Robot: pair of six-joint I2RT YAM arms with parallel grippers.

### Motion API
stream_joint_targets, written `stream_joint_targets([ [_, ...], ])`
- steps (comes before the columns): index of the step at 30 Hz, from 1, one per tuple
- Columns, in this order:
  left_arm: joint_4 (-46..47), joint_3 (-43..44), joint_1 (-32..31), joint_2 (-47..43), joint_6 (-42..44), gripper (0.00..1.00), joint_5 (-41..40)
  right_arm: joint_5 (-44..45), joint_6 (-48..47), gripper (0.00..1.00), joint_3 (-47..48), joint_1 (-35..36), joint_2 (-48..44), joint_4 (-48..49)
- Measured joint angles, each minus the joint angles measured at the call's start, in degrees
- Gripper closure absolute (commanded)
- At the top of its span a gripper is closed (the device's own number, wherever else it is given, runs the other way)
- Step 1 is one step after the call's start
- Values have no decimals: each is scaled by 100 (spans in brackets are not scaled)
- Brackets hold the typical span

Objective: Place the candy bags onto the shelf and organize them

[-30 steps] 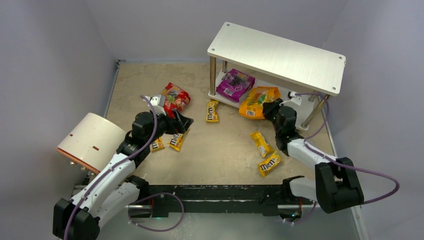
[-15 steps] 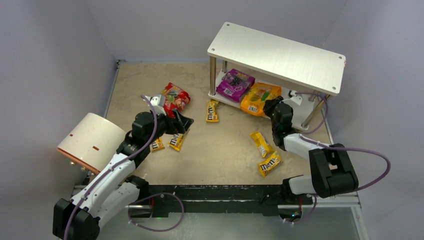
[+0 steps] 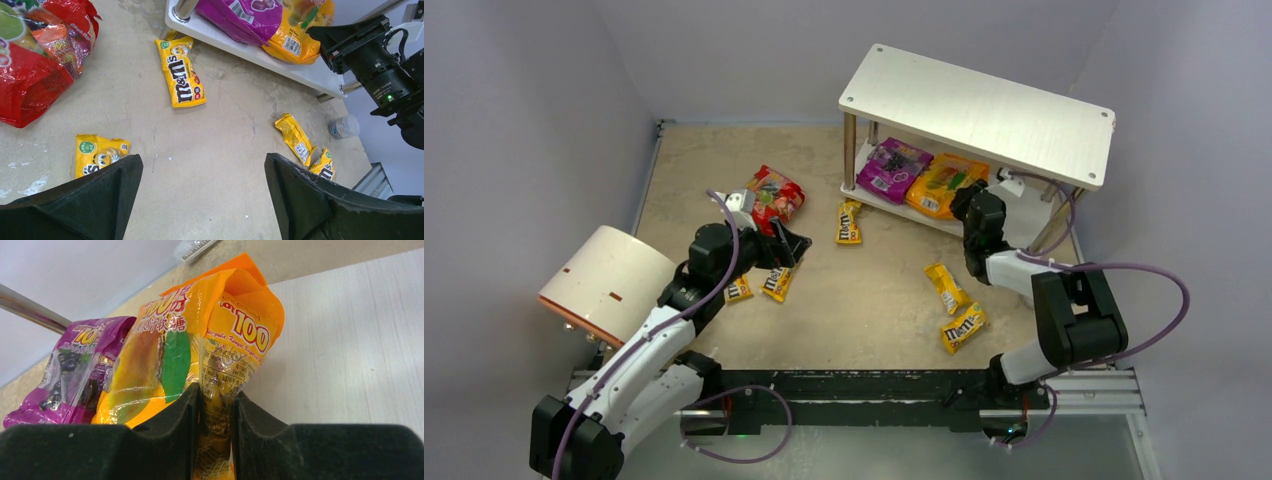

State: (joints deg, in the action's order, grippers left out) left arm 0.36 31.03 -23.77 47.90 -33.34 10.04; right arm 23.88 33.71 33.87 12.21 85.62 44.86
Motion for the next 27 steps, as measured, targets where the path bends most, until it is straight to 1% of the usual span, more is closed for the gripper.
stream_joint_targets([
  [7, -2, 0, 0, 0, 0, 1, -4, -417, -446, 67, 157, -46, 131, 52],
  [9, -2, 0, 0, 0, 0, 1, -4, -551, -570, 62, 232, -48, 195, 26],
  [13, -2, 0, 0, 0, 0, 1, -4, -743, -796, 50, 455, -50, 334, -131],
  [15, -2, 0, 0, 0, 0, 1, -4, -758, -850, 43, 501, -59, 334, -214],
  [20, -2, 0, 0, 0, -2, 1, -4, -634, -885, 29, 549, -63, 227, -549],
  [23, -2, 0, 0, 13, 0, 1, -4, -533, -863, 24, 549, -55, 28, -831],
  [27, -2, 0, 0, 44, -2, 1, 0, -544, -828, 21, 498, -42, -334, -1123],
])
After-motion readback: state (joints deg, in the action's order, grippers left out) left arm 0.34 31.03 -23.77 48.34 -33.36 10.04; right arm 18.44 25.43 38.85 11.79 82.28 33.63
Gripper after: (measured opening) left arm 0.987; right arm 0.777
